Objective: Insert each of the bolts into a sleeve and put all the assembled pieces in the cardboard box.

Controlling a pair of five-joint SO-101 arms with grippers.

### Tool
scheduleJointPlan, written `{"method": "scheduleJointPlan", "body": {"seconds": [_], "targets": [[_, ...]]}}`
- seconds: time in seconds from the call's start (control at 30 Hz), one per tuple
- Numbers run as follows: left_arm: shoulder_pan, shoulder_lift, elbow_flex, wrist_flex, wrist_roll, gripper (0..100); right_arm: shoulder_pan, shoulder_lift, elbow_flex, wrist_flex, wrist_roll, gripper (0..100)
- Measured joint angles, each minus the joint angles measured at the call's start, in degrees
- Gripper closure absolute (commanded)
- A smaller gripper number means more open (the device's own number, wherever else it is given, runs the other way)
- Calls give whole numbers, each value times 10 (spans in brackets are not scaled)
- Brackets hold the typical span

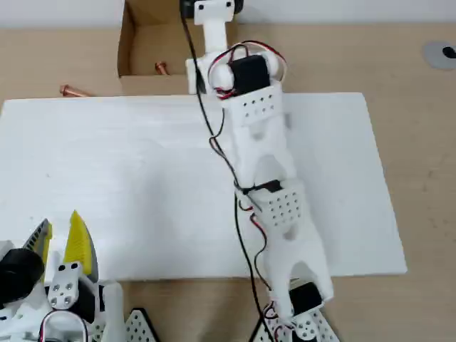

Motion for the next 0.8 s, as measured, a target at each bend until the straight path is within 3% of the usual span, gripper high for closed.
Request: {"method": "scheduleJointPlan", "body": {"seconds": [0.23, 0.47, 0.8], "targets": [[0, 0, -18, 17, 0, 866, -44, -87, 117, 5, -18, 989], [0, 0, -33, 46, -1, 867, -89, -260, 422, 5, -43, 989], [0, 0, -33, 47, 0, 867, -89, -466, 876, -10, -60, 988]]}}
